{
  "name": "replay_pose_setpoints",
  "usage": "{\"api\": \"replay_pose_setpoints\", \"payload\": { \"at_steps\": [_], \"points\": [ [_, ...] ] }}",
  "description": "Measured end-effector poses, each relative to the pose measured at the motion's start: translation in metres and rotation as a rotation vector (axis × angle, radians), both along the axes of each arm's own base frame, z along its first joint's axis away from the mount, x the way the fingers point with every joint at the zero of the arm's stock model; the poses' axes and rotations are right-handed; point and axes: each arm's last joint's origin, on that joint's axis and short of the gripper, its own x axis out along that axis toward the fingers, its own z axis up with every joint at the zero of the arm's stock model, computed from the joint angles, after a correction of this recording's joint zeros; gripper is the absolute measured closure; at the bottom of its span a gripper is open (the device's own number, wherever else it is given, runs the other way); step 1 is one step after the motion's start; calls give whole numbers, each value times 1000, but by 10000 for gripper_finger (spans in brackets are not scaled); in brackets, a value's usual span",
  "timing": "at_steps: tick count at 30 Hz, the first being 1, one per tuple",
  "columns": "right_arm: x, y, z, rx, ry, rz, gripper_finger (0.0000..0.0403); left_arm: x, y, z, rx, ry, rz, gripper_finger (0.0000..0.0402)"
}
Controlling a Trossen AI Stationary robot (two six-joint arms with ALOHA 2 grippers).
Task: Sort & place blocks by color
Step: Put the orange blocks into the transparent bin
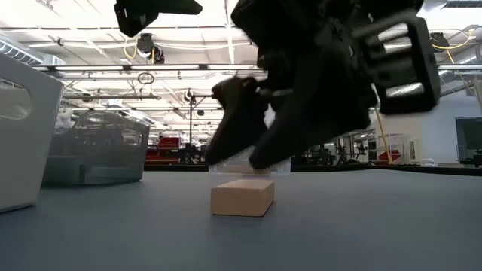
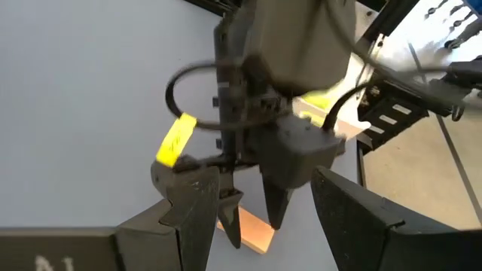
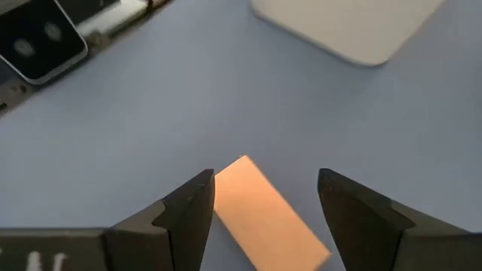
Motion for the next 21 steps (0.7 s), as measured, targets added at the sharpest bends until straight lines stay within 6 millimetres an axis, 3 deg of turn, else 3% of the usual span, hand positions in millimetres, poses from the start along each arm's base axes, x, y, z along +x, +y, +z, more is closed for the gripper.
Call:
{"api": "replay_pose_setpoints", "payload": {
  "at_steps": [21],
  "points": [
    [-1, 0, -14, 53, 135, -23, 177, -4, -8, 0, 7, 0, -32, 190]
  ]
}}
